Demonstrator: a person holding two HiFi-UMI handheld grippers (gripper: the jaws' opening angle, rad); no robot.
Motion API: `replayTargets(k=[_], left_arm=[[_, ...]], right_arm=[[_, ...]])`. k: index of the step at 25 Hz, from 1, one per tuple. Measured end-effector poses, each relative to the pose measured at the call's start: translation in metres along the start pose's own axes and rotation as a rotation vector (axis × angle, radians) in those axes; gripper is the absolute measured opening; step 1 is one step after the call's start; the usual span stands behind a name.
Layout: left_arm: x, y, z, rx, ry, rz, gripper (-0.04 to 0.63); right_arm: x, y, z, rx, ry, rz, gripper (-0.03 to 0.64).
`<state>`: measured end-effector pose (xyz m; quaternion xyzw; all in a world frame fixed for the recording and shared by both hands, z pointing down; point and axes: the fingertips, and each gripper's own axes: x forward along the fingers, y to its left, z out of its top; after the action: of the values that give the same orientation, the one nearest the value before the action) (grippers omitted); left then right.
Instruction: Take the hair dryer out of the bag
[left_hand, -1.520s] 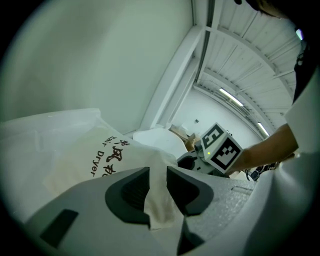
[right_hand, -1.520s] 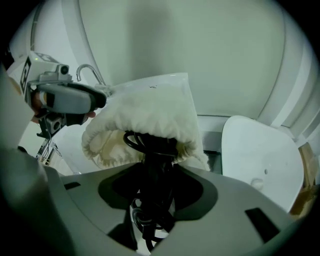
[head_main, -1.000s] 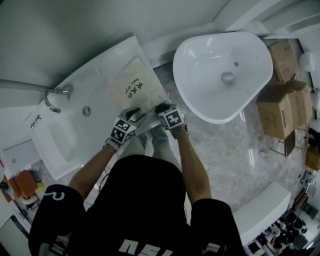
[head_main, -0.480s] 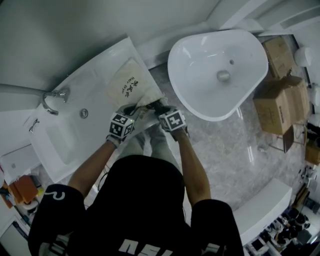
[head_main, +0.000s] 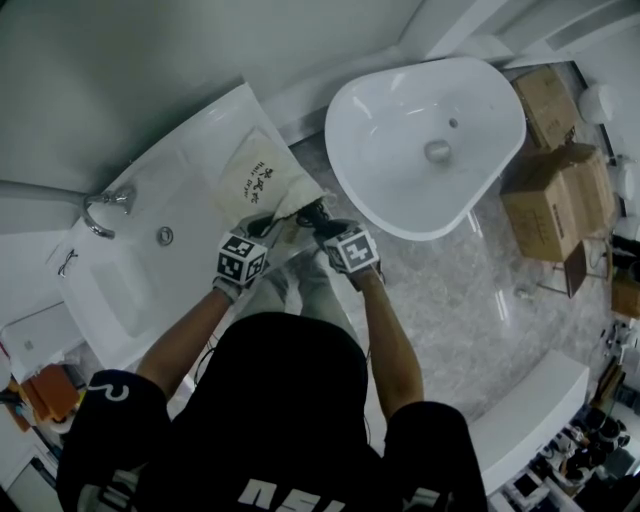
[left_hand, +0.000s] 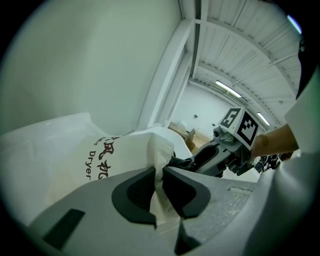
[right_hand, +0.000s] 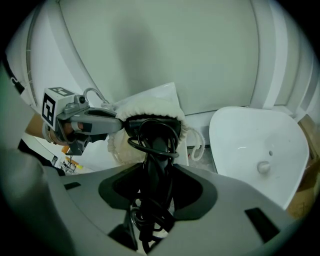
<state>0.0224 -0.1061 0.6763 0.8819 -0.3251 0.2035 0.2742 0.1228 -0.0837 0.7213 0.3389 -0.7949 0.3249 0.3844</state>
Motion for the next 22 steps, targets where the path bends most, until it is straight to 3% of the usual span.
replayTargets(k=[4,9,16,22], left_arm=[[-0.003,0.003,0.001,-0.020,-0.018,0.014,0.043],[-0.009,0.019,0.004,-0.024,-0.030,0.059,0.043],[-0.007,0.040,0.010,-0.031,-0.028,0.081,0.043],[0.002,0.037,0.010,-0.017,0.028,0.029,0.043]], right_arm=[[0.000,0.002,0.011,-0.038,-0.035,0.004,0.181],[-0.001,0.011,0.004,-0.028,0.016,0.033,0.181],[-0.003,0.010,0.011,-0.032,0.006,0.031,0.179],[-0.010,0.008,0.011,-0.073,0.034,0.027,0.178]])
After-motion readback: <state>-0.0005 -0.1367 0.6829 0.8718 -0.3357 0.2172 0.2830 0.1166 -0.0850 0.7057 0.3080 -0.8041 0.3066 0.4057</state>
